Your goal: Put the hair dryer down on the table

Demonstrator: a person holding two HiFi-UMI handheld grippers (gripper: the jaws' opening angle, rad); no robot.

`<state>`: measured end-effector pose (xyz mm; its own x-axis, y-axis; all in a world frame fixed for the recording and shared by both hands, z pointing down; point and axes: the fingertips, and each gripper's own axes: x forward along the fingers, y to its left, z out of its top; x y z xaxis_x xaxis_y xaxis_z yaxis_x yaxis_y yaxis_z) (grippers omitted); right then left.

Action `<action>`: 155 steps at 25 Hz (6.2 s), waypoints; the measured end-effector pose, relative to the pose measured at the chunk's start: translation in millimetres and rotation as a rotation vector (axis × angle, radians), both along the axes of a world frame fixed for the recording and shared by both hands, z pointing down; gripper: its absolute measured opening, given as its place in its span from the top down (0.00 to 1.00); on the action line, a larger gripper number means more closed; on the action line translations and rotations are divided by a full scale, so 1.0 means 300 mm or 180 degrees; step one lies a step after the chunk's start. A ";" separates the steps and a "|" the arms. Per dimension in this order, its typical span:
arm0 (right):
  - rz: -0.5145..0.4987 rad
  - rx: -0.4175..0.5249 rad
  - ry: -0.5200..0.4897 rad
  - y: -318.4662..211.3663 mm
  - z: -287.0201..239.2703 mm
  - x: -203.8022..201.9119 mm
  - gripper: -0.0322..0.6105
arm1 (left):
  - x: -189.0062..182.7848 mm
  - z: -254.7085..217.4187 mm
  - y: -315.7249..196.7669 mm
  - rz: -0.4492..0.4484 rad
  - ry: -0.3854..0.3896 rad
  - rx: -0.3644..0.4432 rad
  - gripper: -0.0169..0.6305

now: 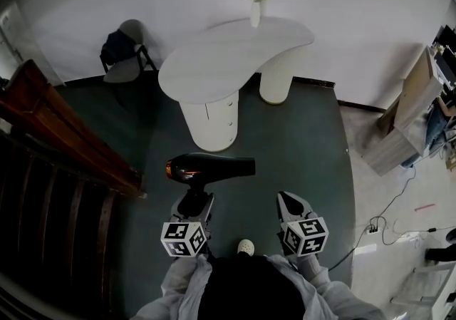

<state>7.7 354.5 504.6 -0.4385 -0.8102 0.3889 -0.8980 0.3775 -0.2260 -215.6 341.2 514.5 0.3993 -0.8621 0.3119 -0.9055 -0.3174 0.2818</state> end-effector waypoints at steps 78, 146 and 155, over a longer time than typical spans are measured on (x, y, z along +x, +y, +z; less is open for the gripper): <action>-0.0705 -0.0401 -0.0216 -2.940 0.166 0.427 0.93 | 0.504 0.181 -3.089 -0.0580 0.0176 -0.0655 0.54; -0.0655 0.0143 -0.0287 -2.506 -0.054 0.360 0.93 | 0.503 -0.085 -2.411 -0.0153 -0.0047 0.0025 0.97; -0.0675 0.0191 -0.0285 -2.326 -0.068 0.295 0.93 | 0.471 -0.100 -2.216 -0.0042 -0.0029 0.0081 0.97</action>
